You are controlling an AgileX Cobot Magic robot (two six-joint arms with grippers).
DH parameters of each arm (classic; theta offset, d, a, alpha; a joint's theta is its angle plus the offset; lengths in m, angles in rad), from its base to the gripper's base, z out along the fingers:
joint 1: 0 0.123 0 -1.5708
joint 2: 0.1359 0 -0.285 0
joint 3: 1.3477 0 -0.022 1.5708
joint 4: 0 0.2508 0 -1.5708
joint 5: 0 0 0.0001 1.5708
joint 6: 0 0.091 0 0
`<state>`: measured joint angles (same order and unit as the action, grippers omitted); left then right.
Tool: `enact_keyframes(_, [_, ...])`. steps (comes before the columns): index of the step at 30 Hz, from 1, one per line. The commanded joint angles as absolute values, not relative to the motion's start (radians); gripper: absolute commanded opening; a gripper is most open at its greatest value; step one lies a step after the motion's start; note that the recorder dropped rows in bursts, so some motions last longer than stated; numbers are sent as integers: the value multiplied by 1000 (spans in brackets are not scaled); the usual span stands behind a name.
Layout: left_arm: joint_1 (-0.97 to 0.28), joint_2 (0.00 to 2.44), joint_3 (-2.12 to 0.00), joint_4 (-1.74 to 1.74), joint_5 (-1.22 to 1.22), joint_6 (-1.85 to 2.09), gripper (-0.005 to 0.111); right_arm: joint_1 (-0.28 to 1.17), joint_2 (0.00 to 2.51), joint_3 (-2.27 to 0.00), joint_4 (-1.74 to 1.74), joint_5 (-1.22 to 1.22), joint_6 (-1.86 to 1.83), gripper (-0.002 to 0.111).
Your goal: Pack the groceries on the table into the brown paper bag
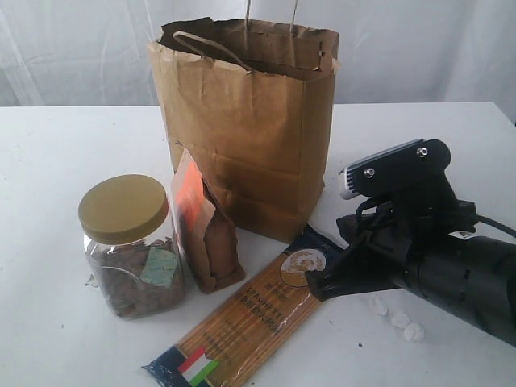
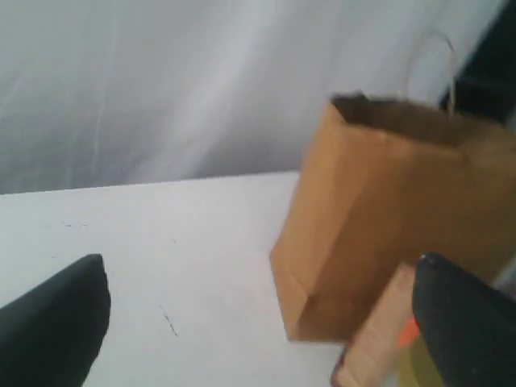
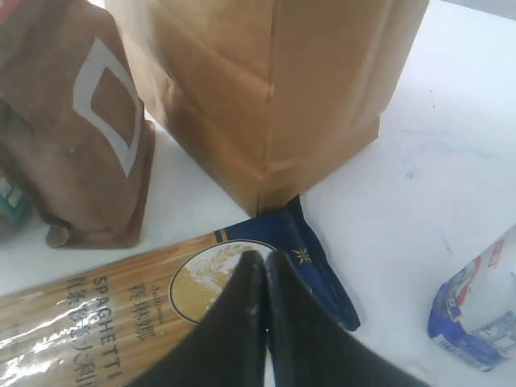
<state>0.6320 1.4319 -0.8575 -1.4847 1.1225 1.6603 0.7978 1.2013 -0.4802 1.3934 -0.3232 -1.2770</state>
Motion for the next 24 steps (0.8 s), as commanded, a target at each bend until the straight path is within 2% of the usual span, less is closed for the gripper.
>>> enact_keyframes(1, [393, 1484, -775, -1339, 1114, 2014, 105, 799, 1194, -476, 1395, -327, -1286, 0])
enact_keyframes(4, [226, 1532, -731, -1259, 967, 2116, 105, 799, 1194, -476, 1395, -329, -1286, 0])
enact_keyframes(7, [145, 1557, -717, -1238, 812, 2116, 105, 799, 1194, -476, 1395, -315, -1286, 0])
enact_keyframes(13, [137, 1567, -717, -1220, 771, 2116, 105, 799, 1194, -476, 1395, -254, -1286, 0])
enact_keyframes(24, [137, 1658, -736, -1232, 891, 2116, 105, 799, 1194, -476, 1395, -217, -1286, 0])
